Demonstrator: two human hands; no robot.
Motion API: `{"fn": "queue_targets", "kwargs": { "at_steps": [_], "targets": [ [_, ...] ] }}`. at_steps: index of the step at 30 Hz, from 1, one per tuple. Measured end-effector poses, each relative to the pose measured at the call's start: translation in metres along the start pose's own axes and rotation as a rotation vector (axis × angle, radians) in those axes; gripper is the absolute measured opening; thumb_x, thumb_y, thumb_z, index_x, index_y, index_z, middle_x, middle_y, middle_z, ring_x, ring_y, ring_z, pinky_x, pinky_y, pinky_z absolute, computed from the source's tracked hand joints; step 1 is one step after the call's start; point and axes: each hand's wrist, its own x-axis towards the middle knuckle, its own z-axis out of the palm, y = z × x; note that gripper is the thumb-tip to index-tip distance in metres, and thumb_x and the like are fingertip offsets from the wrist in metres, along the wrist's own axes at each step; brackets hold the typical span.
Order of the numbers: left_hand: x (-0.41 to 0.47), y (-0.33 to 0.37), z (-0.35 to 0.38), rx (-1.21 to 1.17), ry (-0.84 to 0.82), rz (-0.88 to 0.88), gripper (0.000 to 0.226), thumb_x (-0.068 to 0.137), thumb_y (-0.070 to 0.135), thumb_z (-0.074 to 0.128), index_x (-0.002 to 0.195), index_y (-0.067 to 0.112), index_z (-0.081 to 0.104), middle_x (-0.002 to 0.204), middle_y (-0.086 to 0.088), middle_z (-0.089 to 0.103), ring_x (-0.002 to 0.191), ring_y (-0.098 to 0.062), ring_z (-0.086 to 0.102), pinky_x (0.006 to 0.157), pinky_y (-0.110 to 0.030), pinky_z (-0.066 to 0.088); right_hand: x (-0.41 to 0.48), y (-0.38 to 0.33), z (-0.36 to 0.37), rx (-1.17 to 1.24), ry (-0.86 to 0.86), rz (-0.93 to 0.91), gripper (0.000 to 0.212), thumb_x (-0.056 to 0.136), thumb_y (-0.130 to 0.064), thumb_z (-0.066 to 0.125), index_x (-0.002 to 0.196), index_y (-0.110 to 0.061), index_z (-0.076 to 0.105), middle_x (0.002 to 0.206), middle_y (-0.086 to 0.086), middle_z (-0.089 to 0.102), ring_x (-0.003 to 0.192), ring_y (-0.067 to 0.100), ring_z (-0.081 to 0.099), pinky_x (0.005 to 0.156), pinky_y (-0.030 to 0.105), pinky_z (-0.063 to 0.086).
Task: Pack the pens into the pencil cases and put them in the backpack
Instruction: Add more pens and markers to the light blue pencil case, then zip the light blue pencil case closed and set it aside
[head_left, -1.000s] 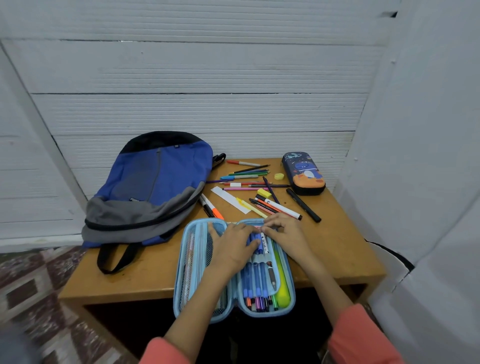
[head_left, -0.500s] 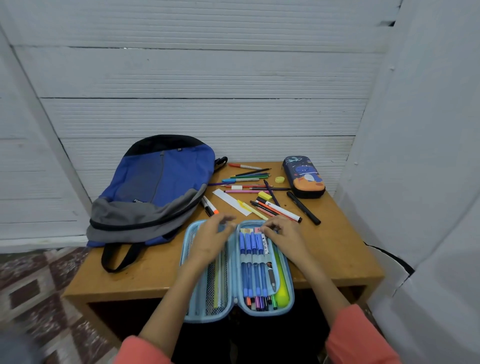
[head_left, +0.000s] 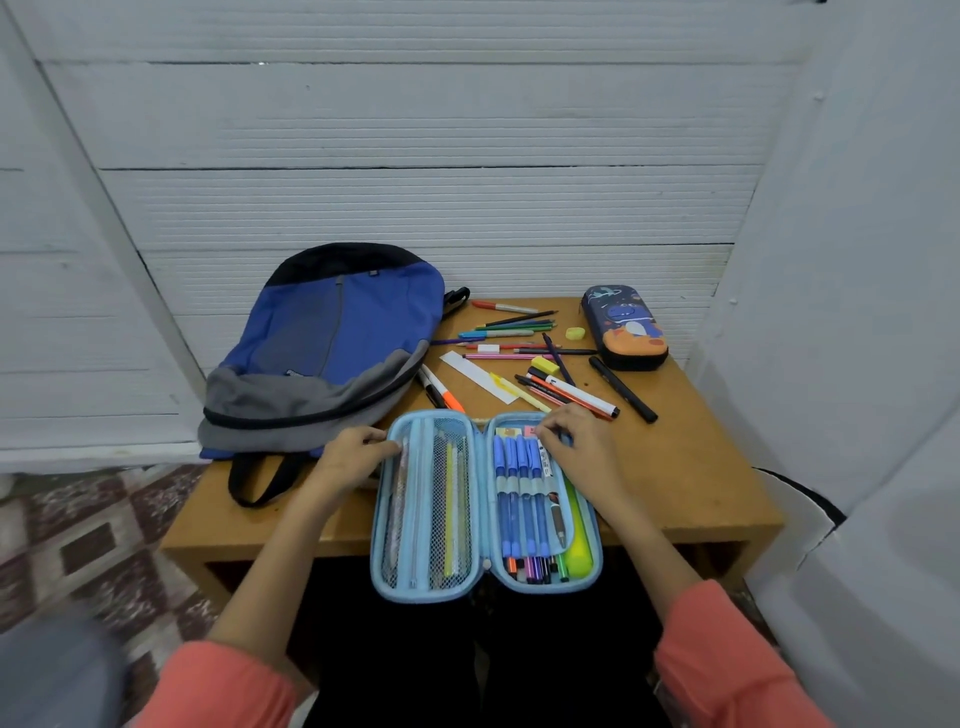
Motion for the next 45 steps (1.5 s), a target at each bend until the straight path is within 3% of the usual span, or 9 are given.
{"fn": "queue_targets", "kwargs": {
  "at_steps": [15, 20, 24, 27, 31, 34, 37, 40, 45],
  "targets": [
    [-0.023, 0.074, 0.009, -0.081, -0.087, 0.158, 0.03, 0.087, 0.02, 0.069, 0.109, 0.005, 0.054, 0.092, -0.006, 0.068, 0.058, -0.01, 0.069, 0.053, -0.025, 0.055, -0.003, -0.001, 0.002, 0.018, 0.044, 0.013, 0.016, 0.09, -0.021, 0.064, 0.076, -0.012, 0.066, 0.082, -0.005, 0.059, 0.083, 0.011, 0.055, 0.07, 0.039, 0.05],
    [-0.029, 0.125, 0.033, 0.376, 0.045, 0.379, 0.029, 0.08, 0.035, 0.069, 0.097, 0.013, 0.06, 0.077, 0.0, 0.066, 0.08, -0.022, 0.069, 0.071, -0.029, 0.051, -0.003, -0.003, 0.004, -0.038, 0.065, 0.003, 0.018, 0.091, -0.024, 0.063, 0.075, -0.014, 0.063, 0.08, -0.002, 0.058, 0.081, 0.014, 0.053, 0.067, 0.04, 0.047],
    [-0.039, 0.151, 0.076, 0.738, 0.132, 0.547, 0.047, 0.078, 0.043, 0.069, 0.108, 0.009, 0.058, 0.108, -0.011, 0.062, 0.104, -0.03, 0.058, 0.071, -0.032, 0.038, -0.003, -0.007, 0.005, -0.052, 0.068, 0.027, 0.017, 0.089, -0.022, 0.06, 0.08, -0.009, 0.063, 0.082, 0.004, 0.057, 0.081, 0.021, 0.052, 0.067, 0.046, 0.045],
    [-0.044, 0.151, 0.109, 0.884, 0.146, 0.607, 0.049, 0.082, 0.045, 0.067, 0.114, 0.01, 0.055, 0.115, -0.01, 0.059, 0.109, -0.029, 0.057, 0.073, -0.034, 0.038, -0.01, -0.015, 0.002, 0.117, 0.091, 0.084, 0.019, 0.085, -0.037, 0.045, 0.076, -0.023, 0.054, 0.08, 0.001, 0.055, 0.075, 0.014, 0.05, 0.061, 0.033, 0.039],
    [-0.046, 0.141, 0.131, 0.992, 0.177, 0.66, 0.042, 0.091, 0.051, 0.052, 0.117, 0.017, 0.054, 0.111, -0.007, 0.062, 0.102, -0.025, 0.059, 0.069, -0.033, 0.034, -0.008, -0.006, -0.004, 0.213, 0.137, 0.21, 0.03, 0.088, -0.001, 0.048, 0.071, -0.025, 0.057, 0.077, -0.003, 0.061, 0.069, 0.006, 0.051, 0.059, 0.029, 0.036],
    [-0.04, 0.135, 0.123, 0.945, 0.114, 0.626, 0.045, 0.093, 0.057, 0.048, 0.121, 0.022, 0.055, 0.114, -0.006, 0.06, 0.105, -0.027, 0.059, 0.072, -0.034, 0.036, -0.001, -0.005, -0.013, 0.345, 0.167, 0.363, 0.024, 0.093, -0.001, 0.048, 0.101, -0.015, 0.066, 0.098, 0.0, 0.067, 0.091, 0.012, 0.062, 0.075, 0.025, 0.048],
    [-0.034, 0.126, 0.106, 0.857, -0.03, 0.626, 0.044, 0.092, 0.053, 0.052, 0.129, 0.03, 0.055, 0.125, -0.004, 0.056, 0.113, -0.024, 0.055, 0.08, -0.036, 0.041, 0.006, -0.015, -0.02, 0.557, 0.192, 0.45, 0.016, 0.1, -0.024, 0.05, 0.109, -0.018, 0.061, 0.093, -0.006, 0.066, 0.085, 0.007, 0.064, 0.071, 0.02, 0.049],
    [-0.029, 0.114, 0.088, 0.659, -0.221, 0.647, 0.04, 0.092, 0.039, 0.058, 0.13, 0.027, 0.059, 0.119, -0.003, 0.058, 0.112, -0.019, 0.054, 0.078, -0.028, 0.038, 0.022, -0.02, -0.026, 0.493, -0.062, 0.469, 0.029, 0.088, -0.051, 0.061, 0.099, -0.025, 0.068, 0.097, -0.004, 0.071, 0.09, 0.011, 0.068, 0.079, 0.027, 0.054],
    [-0.029, 0.082, 0.057, 0.094, -0.447, 0.474, 0.031, 0.094, 0.017, 0.062, 0.125, 0.015, 0.063, 0.115, 0.002, 0.061, 0.113, -0.011, 0.057, 0.087, -0.024, 0.049, 0.041, -0.031, -0.033, 0.333, -0.406, 0.495, 0.032, 0.084, -0.047, 0.068, 0.101, -0.02, 0.065, 0.096, 0.002, 0.074, 0.08, 0.014, 0.073, 0.075, 0.027, 0.058]
  ]
}}
